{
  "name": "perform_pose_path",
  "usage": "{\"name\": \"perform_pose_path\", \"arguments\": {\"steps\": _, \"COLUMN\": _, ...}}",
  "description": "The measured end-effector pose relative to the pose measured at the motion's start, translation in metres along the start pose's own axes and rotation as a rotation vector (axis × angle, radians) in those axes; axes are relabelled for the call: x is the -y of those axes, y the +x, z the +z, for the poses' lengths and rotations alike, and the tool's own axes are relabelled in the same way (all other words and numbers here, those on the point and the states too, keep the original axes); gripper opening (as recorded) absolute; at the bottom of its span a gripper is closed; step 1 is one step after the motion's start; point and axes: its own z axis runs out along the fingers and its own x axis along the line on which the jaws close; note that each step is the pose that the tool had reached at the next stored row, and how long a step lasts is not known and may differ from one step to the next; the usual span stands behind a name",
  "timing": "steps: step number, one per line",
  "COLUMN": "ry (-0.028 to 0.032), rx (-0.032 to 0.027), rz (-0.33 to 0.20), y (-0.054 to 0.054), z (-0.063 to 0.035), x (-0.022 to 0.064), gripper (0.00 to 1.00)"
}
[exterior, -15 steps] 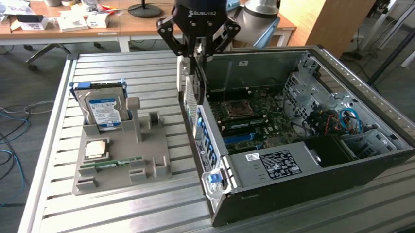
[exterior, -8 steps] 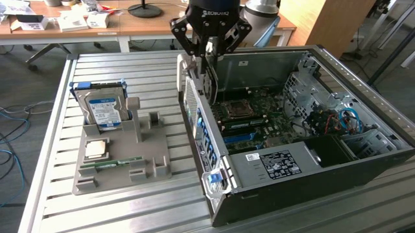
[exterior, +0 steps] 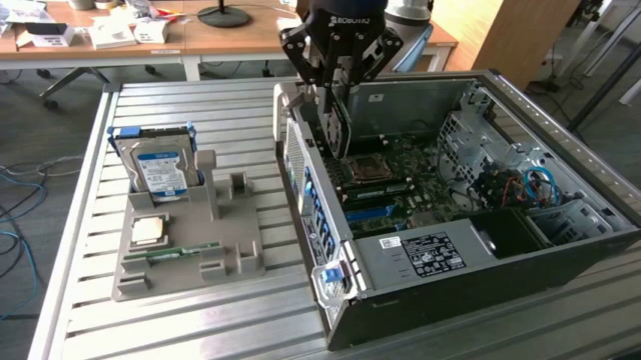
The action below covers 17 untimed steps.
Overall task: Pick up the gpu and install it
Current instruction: 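Pick up the gpu and move the gpu toward the slot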
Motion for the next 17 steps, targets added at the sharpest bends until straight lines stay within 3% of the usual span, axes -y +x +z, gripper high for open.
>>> {"name": "perform_pose_path", "arguments": {"steps": 17, "ry": -0.0002, "rx": 0.0000, "rz": 0.000, "y": -0.041, "z": 0.0010, "x": -0.0016, "gripper": 0.27}}
